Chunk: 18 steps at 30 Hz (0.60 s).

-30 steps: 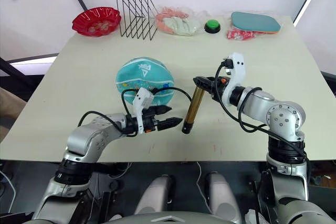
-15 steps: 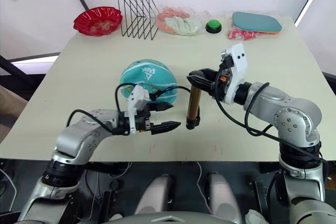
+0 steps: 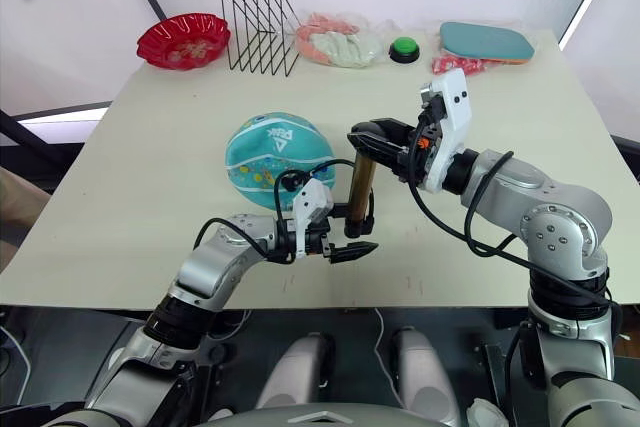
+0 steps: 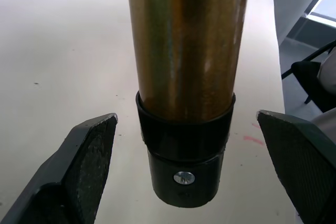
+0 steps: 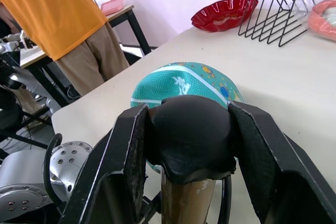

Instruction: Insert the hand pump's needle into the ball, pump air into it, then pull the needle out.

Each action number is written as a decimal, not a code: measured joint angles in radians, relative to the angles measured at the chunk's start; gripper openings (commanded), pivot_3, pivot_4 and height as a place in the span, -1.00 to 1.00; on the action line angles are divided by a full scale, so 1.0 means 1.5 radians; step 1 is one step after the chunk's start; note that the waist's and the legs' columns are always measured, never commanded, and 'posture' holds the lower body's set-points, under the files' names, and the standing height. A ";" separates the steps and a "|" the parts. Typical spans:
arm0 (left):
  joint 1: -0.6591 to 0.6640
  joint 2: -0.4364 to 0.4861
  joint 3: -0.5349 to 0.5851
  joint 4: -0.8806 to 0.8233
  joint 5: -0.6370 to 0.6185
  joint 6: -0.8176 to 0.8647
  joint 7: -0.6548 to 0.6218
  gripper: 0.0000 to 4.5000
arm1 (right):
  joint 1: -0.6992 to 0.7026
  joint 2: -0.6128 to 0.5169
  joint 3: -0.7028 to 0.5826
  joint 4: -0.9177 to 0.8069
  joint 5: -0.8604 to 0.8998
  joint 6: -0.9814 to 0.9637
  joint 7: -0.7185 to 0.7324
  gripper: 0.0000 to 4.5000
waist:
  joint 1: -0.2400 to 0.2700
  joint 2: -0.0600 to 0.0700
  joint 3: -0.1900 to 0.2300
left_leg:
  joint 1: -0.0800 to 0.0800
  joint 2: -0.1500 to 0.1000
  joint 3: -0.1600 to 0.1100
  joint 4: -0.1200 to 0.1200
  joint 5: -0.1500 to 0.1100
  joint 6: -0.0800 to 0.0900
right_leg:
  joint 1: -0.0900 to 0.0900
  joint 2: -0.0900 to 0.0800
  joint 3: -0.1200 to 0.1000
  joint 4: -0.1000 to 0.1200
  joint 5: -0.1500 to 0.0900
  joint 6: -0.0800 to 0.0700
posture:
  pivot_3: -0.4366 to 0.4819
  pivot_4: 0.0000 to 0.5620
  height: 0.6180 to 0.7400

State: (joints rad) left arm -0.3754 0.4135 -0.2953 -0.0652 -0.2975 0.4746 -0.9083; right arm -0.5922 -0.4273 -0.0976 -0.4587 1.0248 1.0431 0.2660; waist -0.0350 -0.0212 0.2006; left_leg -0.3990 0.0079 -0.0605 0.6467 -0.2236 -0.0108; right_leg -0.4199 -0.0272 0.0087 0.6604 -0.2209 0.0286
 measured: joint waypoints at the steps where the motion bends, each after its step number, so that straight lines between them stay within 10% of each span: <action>1: 0.000 0.000 0.000 0.000 0.000 0.000 0.000 1.00 | 0.000 0.000 0.000 0.000 0.000 0.000 0.000 -0.17 | 0.000 0.000 0.000 | 0.000 0.000 0.000 0.000 0.000 0.000 | 0.000 0.000 0.000 0.000 0.000 0.000 | -0.05 -0.47 1.00; 4: 0.001 -0.002 0.011 0.000 -0.007 0.007 -0.001 1.00 | 0.000 0.000 0.000 0.000 0.000 0.000 0.000 -0.17 | 0.000 0.000 0.000 | 0.000 0.000 0.000 0.000 0.000 0.000 | 0.000 0.000 0.000 0.000 0.000 0.000 | -0.05 -0.47 1.00; 8: 0.006 0.001 0.014 -0.002 -0.013 0.013 -0.003 0.44 | 0.000 -0.002 0.000 0.000 -0.001 -0.001 0.003 -0.17 | 0.000 0.000 0.000 | 0.000 0.000 0.000 0.000 0.000 0.000 | 0.000 0.000 0.000 0.000 0.000 0.000 | -0.05 -0.47 1.00; 18: 0.012 0.008 0.014 -0.002 -0.013 0.013 -0.002 0.41 | 0.000 -0.006 0.000 0.000 -0.005 -0.001 0.009 -0.17 | 0.000 0.000 0.000 | 0.000 0.000 0.000 0.000 0.000 0.000 | 0.000 0.000 0.000 0.000 0.000 0.000 | -0.05 -0.47 1.00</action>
State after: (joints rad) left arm -0.3575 0.4259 -0.2737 -0.0684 -0.3174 0.4947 -0.9120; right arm -0.5922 -0.4366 -0.0975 -0.4582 1.0177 1.0420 0.2788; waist -0.0348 -0.0212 0.2006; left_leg -0.3990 0.0079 -0.0608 0.6467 -0.2236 -0.0108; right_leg -0.4199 -0.0272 0.0083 0.6603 -0.2209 0.0286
